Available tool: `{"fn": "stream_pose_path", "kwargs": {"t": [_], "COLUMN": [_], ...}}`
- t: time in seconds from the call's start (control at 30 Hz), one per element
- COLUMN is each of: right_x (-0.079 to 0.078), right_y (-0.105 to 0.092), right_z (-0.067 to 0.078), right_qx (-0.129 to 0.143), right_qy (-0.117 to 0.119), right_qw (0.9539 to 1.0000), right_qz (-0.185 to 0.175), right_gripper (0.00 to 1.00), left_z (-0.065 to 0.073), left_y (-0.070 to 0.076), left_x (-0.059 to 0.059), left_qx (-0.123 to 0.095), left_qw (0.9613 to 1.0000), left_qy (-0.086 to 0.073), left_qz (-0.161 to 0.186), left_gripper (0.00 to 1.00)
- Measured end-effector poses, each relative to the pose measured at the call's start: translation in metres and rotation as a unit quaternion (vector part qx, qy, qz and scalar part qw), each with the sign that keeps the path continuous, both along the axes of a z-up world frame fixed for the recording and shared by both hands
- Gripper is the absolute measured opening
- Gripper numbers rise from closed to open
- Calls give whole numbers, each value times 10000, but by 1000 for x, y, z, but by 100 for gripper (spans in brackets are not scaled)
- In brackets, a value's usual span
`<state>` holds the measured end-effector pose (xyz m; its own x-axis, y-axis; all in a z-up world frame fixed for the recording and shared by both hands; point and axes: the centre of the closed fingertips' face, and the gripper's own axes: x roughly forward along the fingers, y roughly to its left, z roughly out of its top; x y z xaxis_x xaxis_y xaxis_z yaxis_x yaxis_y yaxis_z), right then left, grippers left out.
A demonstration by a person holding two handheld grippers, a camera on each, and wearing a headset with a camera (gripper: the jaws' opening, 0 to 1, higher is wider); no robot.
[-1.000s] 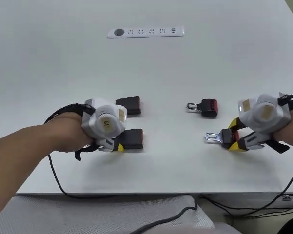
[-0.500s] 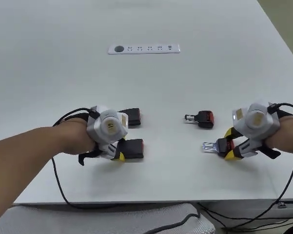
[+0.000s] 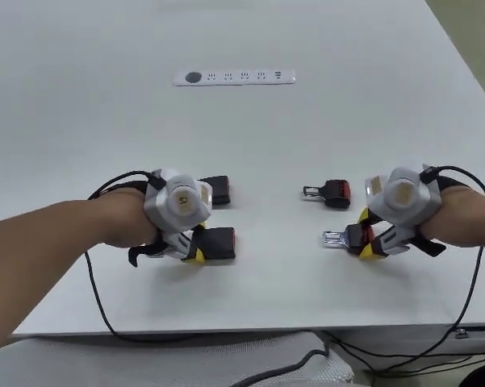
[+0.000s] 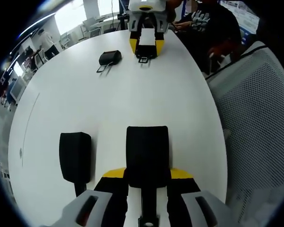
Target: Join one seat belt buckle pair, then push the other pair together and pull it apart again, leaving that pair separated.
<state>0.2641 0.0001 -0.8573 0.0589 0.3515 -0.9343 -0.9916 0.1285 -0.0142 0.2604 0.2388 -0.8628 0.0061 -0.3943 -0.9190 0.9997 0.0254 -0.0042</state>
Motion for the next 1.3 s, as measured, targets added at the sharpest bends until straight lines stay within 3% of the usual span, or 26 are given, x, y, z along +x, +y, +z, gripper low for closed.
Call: {"fn": "stream_pose_path", "kwargs": {"t": [0.4,0.83,1.03,1.3], "right_x": [1,-3,-3,-4], "right_y": [65,129,145,142], "right_z": [-2,-5,-6,-5], "right_qx": [485,943,934,806], "right_qy": [10,-10,-48,-111], "right_qw": [9988,9952,9951,9959], "right_qz": [3,245,323,399], "right_gripper": [35,35,35,35], "left_z": [0,-1,-1,-1], "left_y": [0,-1,-1,-1], "left_x": [0,0,1,0], "left_qx": [-94,106,86,140], "left_qw": [9999,9999,10000,9999], "left_qy": [3,-16,-24,-19], "left_qz": [-66,-85,4,20], "left_gripper": [32,32,32,32]}}
